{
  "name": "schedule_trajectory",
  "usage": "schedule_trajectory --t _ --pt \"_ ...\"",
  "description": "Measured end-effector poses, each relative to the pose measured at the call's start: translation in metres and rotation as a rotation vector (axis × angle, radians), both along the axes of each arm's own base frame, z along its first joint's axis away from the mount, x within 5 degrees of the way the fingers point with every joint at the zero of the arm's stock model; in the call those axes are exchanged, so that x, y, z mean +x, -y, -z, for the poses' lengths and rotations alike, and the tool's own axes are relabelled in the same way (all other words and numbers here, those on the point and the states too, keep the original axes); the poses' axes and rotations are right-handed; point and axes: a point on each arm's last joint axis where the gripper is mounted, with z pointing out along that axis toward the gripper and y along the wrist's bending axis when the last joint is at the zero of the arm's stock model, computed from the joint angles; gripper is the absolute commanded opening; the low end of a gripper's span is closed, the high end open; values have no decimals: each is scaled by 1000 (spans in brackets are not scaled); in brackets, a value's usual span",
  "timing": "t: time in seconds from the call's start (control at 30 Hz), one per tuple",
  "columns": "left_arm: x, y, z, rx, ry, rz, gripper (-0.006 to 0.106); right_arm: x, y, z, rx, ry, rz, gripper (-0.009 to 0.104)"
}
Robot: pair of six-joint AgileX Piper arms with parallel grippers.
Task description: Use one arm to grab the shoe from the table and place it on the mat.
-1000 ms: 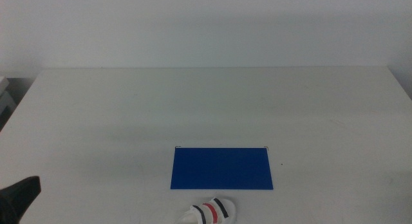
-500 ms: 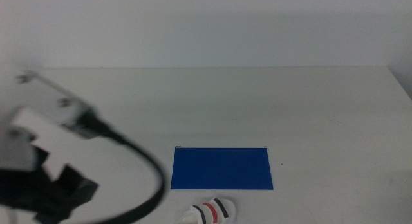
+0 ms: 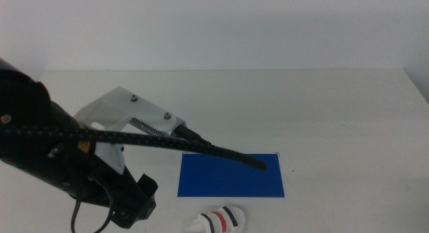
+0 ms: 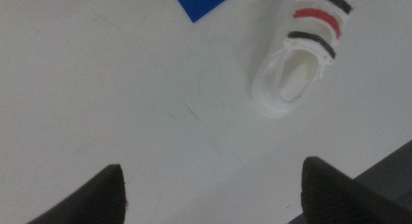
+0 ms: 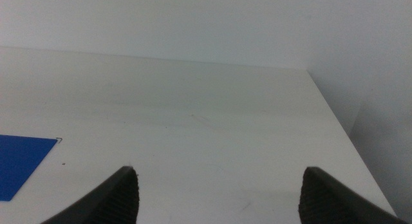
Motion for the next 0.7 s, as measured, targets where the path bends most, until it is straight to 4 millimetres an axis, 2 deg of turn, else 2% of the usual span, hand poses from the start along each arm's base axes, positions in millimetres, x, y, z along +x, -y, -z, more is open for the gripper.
schedule_trajectory --t 0.5,0.6,0.7 --pt "7 -1 0 34 57 10 94 0 0 0 0 0 0 64" --pt "12 8 3 54 38 30 93 0 0 0 0 0 0 64" --pt "18 29 10 83 6 80 91 0 0 0 0 0 0 64"
